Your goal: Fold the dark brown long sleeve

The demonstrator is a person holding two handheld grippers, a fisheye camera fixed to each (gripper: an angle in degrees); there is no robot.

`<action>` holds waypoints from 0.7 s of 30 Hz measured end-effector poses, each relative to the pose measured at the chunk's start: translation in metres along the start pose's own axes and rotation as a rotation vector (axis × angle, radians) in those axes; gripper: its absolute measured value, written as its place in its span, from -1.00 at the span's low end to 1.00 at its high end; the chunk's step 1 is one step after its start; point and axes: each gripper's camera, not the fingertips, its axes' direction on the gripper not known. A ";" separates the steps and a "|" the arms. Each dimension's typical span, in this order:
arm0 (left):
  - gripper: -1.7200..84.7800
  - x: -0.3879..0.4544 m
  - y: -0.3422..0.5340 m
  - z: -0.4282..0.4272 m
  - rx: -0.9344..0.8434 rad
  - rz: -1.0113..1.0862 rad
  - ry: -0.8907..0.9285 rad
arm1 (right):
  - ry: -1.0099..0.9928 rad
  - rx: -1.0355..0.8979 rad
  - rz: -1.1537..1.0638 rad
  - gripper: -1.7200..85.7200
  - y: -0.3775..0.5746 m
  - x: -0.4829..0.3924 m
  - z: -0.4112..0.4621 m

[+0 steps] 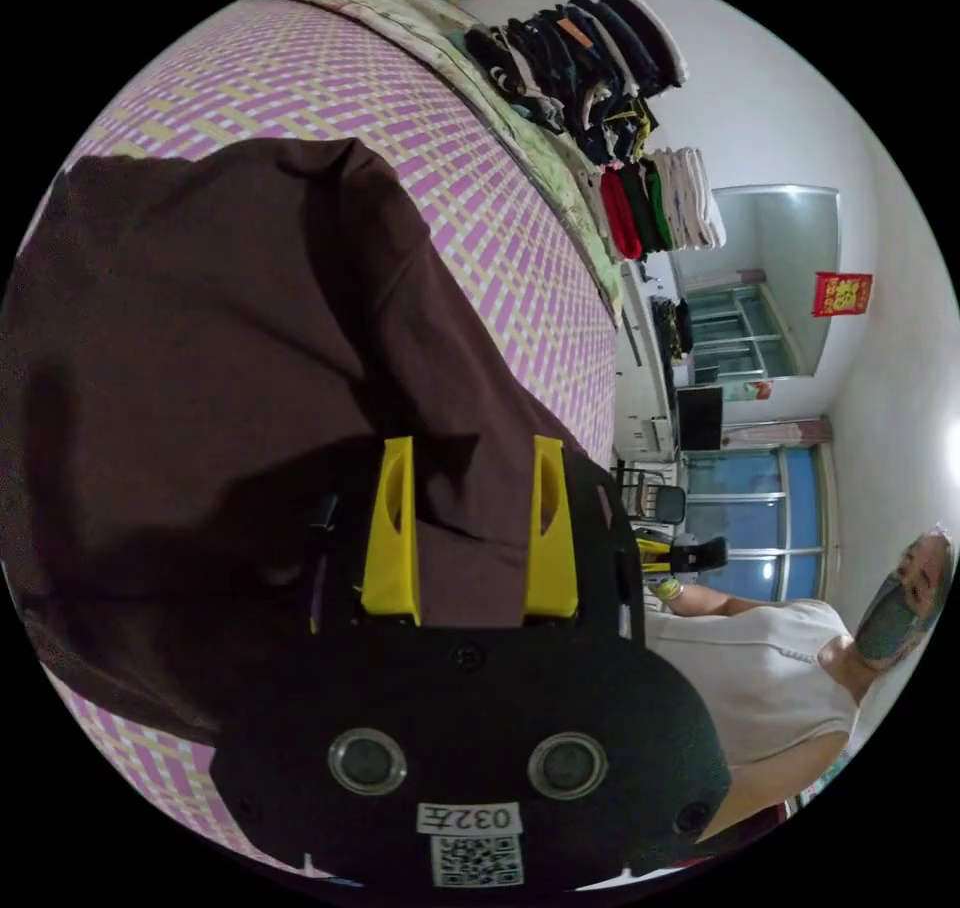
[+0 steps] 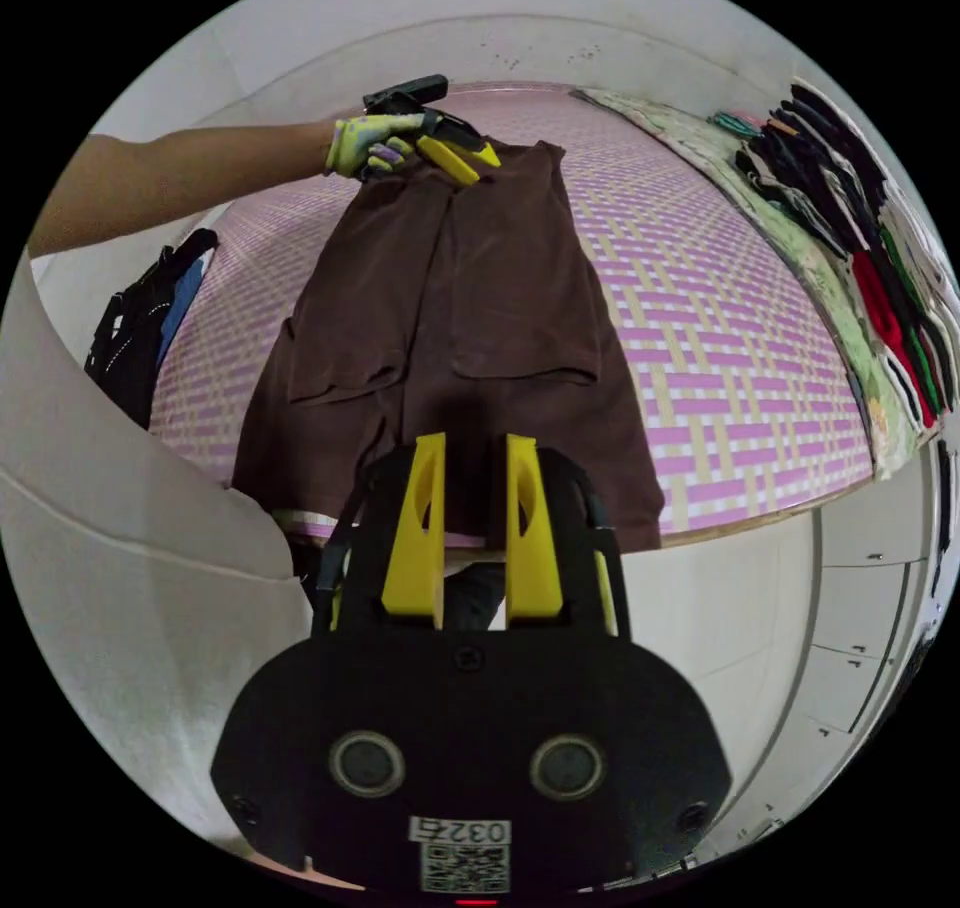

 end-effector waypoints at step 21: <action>-0.98 -0.022 0.005 -0.039 -0.097 -0.012 0.050 | -0.002 0.035 -0.013 -0.98 -0.014 -0.023 -0.032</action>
